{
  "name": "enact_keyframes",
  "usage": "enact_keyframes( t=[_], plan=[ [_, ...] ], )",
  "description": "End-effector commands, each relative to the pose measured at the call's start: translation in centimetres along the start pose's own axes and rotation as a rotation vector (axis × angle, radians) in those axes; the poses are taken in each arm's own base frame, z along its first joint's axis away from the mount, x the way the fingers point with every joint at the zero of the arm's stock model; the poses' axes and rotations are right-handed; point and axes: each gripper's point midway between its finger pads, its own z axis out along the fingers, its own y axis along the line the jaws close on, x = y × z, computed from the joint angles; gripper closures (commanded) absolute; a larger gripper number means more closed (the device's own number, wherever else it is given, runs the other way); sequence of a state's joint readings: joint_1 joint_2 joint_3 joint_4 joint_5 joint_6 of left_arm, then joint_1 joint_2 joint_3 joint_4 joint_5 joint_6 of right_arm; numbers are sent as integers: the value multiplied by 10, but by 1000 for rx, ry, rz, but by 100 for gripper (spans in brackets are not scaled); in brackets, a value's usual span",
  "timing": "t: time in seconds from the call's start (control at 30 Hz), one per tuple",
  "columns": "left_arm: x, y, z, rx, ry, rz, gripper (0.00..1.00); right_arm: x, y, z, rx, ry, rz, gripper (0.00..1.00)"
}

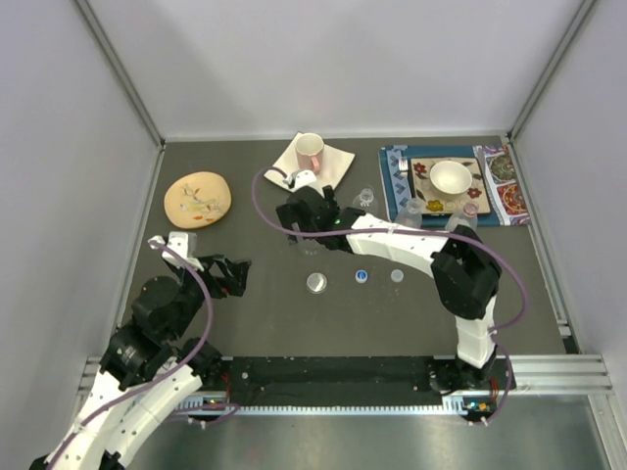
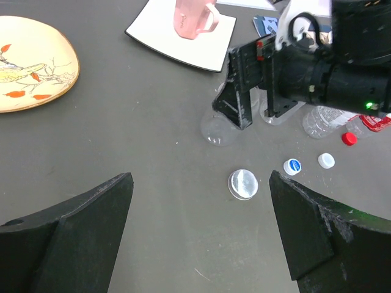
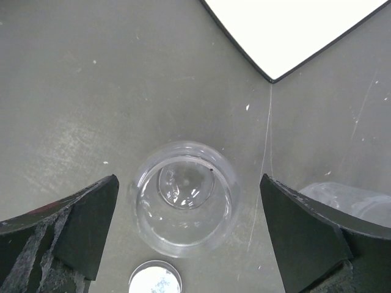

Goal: Unscrew the bottle caps

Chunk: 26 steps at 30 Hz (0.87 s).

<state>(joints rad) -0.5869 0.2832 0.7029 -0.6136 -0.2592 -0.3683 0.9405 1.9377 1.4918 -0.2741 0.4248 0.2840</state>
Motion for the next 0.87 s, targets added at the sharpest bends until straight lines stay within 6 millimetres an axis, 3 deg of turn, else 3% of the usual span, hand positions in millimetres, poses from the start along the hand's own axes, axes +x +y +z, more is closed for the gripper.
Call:
enact_keyframes(
  t=[0.0, 0.13, 0.27, 0.3, 0.37, 0.4, 0.47, 0.5, 0.53, 0.6, 0.63, 0.73, 0.83],
  plan=[
    [-5, -3, 4, 8, -18, -10, 1, -64, -1, -50, -28, -150, 45, 1],
    [-5, -2, 4, -2, -22, -19, 1, -111, -4, -98, -59, -245, 49, 1],
    [-4, 3, 7, -36, -20, -29, 1, -147, -24, -160, -56, -336, 34, 1],
    [-3, 6, 10, -58, -13, -31, 1, -160, -32, -191, -64, -389, 47, 1],
    [0, 7, 16, -80, 8, -32, 1, -165, -51, -221, -25, -420, 34, 1],
    [0, 7, 18, -89, 15, -44, 1, -171, -63, -250, -29, -467, 51, 1],
    [6, 9, 27, -123, 54, -54, 1, -160, -79, -269, -18, -479, 43, 1],
    [5, 6, 30, -127, 63, -78, 1, -159, -95, -298, -29, -530, 75, 1],
    [7, 5, 33, -133, 75, -92, 1, -140, -100, -294, -20, -507, 67, 1],
    [13, 2, 42, -149, 116, -119, 1, -122, -113, -305, -22, -516, 83, 1],
    [15, 3, 44, -158, 131, -122, 1, -104, -123, -312, -25, -520, 99, 1],
    [21, 1, 52, -166, 163, -123, 1, -79, -141, -324, -17, -541, 140, 1],
    [20, -4, 55, -148, 164, -126, 1, -71, -149, -328, -8, -551, 151, 1]
  ],
)
